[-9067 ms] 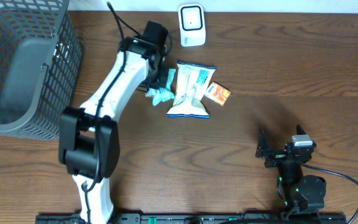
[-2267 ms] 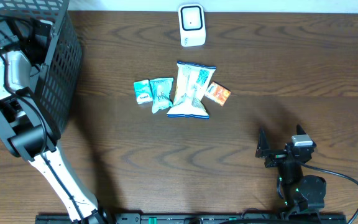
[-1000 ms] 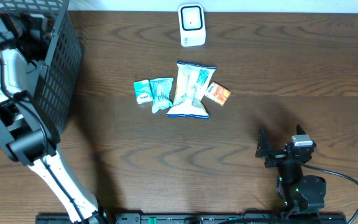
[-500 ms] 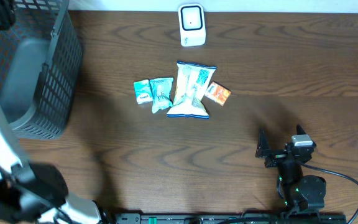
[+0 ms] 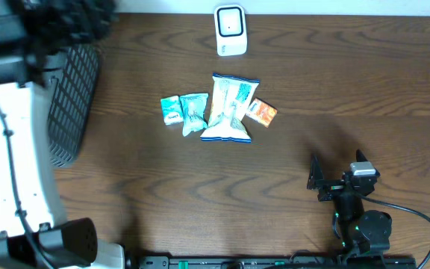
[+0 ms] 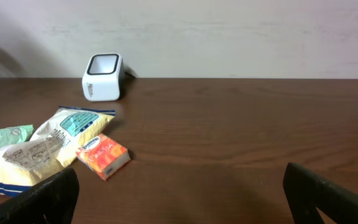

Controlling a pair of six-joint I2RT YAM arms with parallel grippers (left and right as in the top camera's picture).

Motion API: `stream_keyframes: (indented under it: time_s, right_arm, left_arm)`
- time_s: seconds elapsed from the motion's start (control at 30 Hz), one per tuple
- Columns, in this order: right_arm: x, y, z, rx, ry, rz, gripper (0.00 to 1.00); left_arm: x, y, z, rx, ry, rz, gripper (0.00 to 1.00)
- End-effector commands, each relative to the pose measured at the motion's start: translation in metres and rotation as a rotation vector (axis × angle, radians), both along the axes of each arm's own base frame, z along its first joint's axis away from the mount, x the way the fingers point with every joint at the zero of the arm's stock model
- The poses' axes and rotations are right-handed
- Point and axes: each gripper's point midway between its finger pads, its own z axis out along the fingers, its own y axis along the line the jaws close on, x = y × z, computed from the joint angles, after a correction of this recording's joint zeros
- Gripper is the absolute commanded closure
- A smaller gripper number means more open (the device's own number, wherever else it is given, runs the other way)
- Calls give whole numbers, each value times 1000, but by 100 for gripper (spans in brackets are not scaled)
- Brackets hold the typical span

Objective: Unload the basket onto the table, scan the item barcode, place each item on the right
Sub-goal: 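Carry the tin to the table and release it above the green packets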

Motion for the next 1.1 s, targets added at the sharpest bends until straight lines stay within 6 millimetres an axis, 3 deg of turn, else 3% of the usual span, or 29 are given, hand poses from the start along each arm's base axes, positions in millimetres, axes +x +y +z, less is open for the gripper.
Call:
stream_keyframes:
  time_s: [0.0,0.17,0.47,0.7,0.87,1.07]
  right_arm:
    - [0,-1,-1,9,3,-7,1]
    - [0,-1,-1,9,4,-7,1]
    - [0,-1,-1,9,4,-7,1]
    - [0,-1,-1,9,3,-7,1]
    - [0,-1,-1,9,4,-7,1]
    - [0,-1,-1,9,4,-7,1]
  left_arm:
    - [10,-31,-47,38,112,-28,54]
    - [25,-59,-112,131,238,-35,54]
    - [72,-100,-233,241,357,-55,54]
    - [73,-128,-312,259,461,-103,49]
    - [67,-133,-341,271,515,-119,43]
    - [67,-133,-330,259,509,-107,25]
